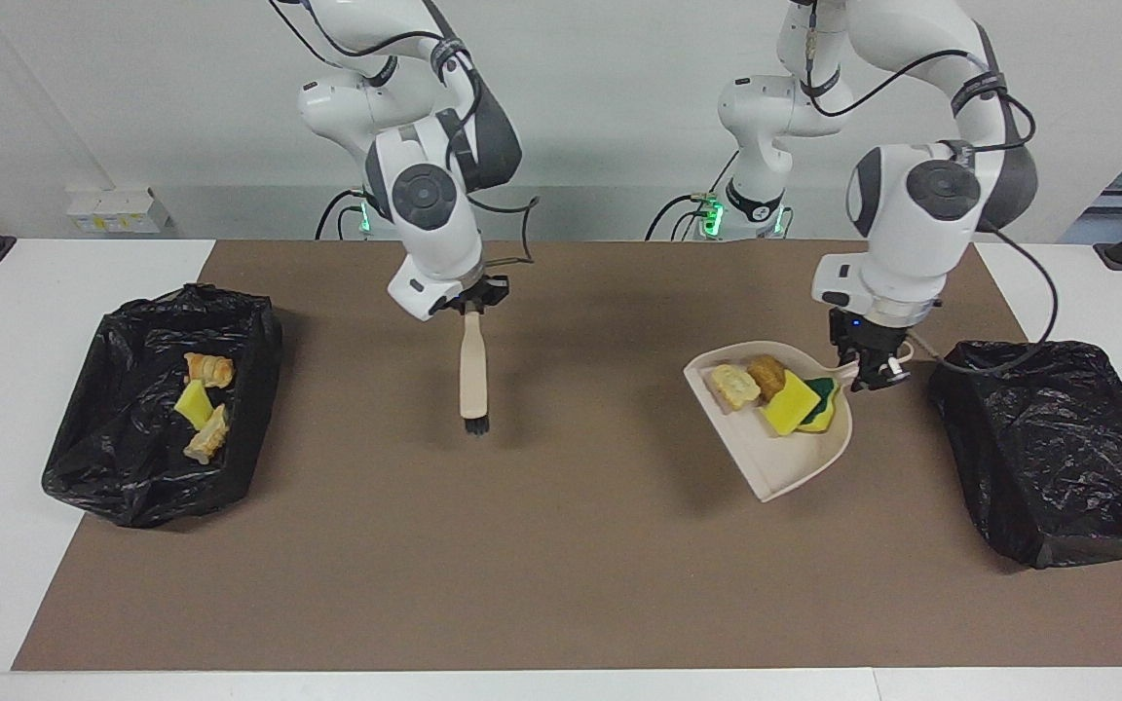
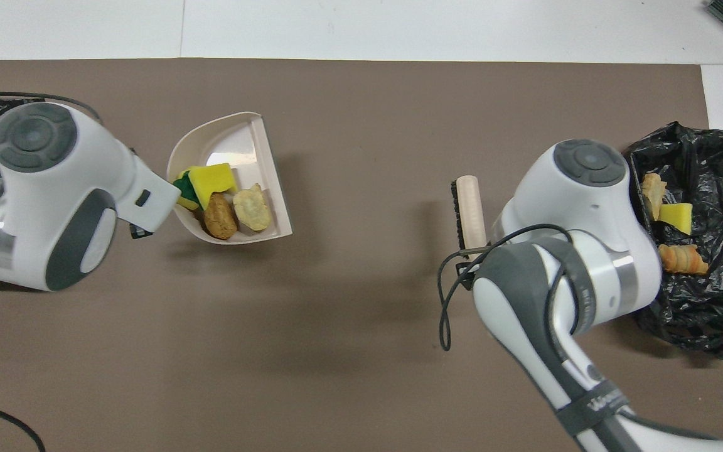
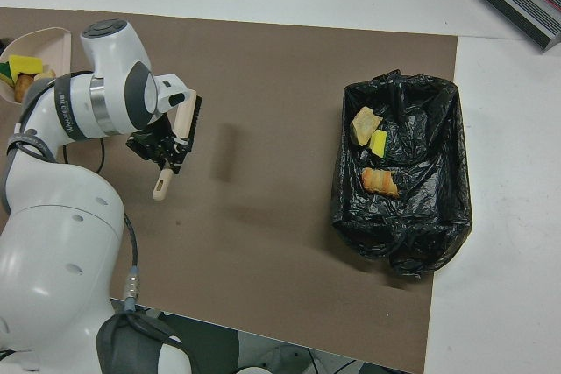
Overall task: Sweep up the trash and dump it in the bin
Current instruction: 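Carry the loaded dustpan with the left gripper toward the nearby black bag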
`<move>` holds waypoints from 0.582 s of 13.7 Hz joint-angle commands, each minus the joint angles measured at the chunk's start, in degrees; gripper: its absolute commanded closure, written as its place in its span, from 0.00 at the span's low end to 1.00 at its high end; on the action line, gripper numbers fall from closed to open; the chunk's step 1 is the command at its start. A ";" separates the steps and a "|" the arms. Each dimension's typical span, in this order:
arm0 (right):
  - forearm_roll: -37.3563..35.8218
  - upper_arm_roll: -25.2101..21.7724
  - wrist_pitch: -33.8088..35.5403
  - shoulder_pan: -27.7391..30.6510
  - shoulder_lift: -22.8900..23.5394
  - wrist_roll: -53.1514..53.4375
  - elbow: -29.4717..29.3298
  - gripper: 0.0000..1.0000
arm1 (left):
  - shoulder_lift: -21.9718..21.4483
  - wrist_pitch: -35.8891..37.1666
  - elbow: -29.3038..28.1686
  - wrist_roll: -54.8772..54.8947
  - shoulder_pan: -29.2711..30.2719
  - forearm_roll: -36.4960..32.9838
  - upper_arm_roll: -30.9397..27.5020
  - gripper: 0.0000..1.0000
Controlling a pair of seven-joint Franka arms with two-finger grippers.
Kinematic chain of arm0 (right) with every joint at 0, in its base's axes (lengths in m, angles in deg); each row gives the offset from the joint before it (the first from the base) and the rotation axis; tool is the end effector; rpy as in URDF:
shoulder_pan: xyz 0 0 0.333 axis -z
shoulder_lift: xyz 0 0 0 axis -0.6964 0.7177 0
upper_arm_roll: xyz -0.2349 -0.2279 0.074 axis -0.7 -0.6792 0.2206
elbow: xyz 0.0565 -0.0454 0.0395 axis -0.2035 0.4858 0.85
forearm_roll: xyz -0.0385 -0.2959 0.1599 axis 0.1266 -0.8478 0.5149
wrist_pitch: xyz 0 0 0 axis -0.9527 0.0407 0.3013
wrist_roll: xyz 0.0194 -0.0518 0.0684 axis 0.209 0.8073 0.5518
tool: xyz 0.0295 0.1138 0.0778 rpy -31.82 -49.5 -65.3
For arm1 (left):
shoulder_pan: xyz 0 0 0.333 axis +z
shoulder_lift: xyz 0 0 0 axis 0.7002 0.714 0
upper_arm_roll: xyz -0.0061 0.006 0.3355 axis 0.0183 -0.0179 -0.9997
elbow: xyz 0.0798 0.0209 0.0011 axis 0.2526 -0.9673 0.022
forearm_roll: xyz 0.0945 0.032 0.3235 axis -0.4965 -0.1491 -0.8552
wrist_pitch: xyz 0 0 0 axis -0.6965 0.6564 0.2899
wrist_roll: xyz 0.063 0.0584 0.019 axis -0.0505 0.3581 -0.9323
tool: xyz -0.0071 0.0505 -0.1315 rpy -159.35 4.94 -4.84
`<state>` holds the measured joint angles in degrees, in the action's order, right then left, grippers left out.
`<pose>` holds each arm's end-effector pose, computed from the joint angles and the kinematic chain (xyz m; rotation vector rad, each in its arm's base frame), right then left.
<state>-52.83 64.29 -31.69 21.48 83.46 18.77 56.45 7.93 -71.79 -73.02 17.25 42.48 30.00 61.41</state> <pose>0.4365 0.2369 0.4314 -3.0698 -0.0454 0.4943 0.5433 -0.0289 0.4736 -2.4335 1.8463 0.0780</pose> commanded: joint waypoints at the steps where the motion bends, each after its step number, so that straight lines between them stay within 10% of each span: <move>1: 2.72 0.12 -1.16 -5.27 -2.43 7.14 1.67 1.00 | 1.09 3.50 4.77 10.36 9.39 4.14 0.58 1.00; 8: 6.50 0.12 -2.74 -18.73 -1.46 17.90 4.29 1.00 | 13.72 8.42 26.45 34.02 27.78 4.69 0.58 1.00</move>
<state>-47.44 64.60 -32.25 4.10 82.63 36.09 58.04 14.50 -67.36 -57.39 47.10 67.36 35.35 61.05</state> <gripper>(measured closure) 0.736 0.678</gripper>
